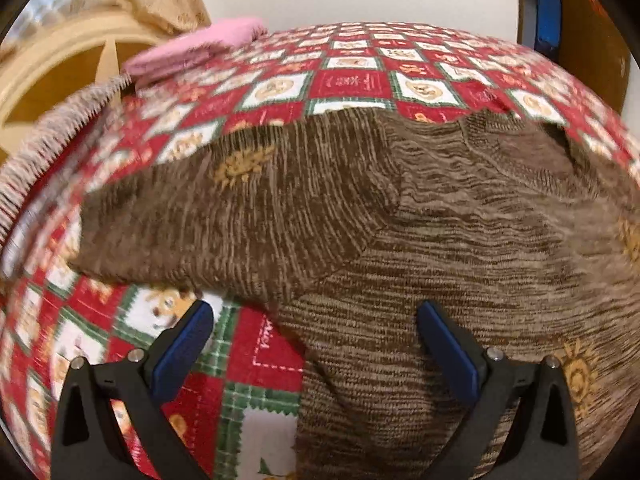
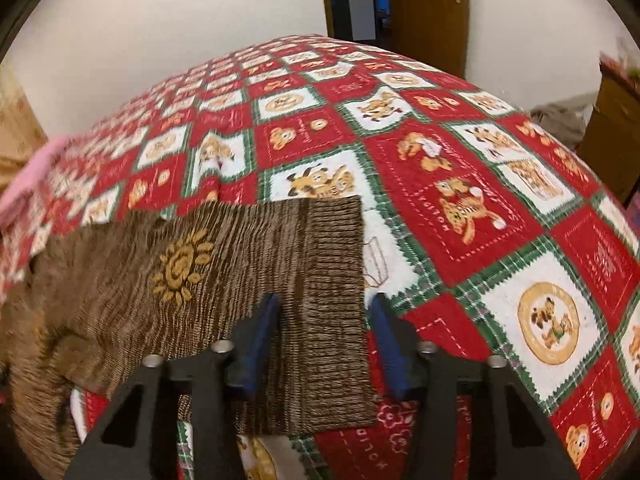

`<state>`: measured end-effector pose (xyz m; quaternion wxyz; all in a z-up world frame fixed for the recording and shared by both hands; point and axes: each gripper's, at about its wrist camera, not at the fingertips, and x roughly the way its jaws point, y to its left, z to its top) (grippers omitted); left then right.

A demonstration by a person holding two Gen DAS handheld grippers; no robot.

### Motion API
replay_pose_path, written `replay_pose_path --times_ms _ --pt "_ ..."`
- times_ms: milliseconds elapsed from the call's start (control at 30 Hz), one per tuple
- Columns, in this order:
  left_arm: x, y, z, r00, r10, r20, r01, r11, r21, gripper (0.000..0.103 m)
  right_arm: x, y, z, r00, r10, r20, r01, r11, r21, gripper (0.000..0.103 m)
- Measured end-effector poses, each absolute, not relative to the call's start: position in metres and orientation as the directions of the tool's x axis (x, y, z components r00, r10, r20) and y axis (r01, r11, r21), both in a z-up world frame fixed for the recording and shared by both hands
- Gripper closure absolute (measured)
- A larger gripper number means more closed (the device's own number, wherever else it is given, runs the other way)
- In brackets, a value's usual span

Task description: Fold small clothes

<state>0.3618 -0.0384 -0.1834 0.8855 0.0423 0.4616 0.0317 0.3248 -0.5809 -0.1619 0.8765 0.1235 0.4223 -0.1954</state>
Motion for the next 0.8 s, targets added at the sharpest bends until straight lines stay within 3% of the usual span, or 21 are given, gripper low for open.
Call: replay_pose_path --times_ms 67,133,533,800 --pt "0.364 -0.028 -0.186 0.557 0.030 -0.830 -0.022 1.000 0.021 0.000 0.326 -0.582 -0.159 0.575 -0.216 -0.789 0.436 0.897 0.072 0.091" --pt "0.364 -0.026 -0.185 0.563 0.007 -0.827 -0.015 1.000 -0.002 0.000 0.326 -0.583 -0.154 0.581 -0.182 -0.793 0.436 0.893 0.115 0.094" --pt "0.354 0.001 -0.178 0.631 -0.112 -0.768 -0.035 0.985 -0.172 0.000 0.325 -0.527 -0.041 0.723 -0.249 -0.644 0.368 0.928 0.054 0.094" --pt "0.347 0.012 -0.177 0.653 -0.169 -0.738 -0.028 0.969 -0.247 0.000 0.348 -0.450 0.010 0.781 -0.215 -0.586 0.254 0.967 -0.016 0.095"
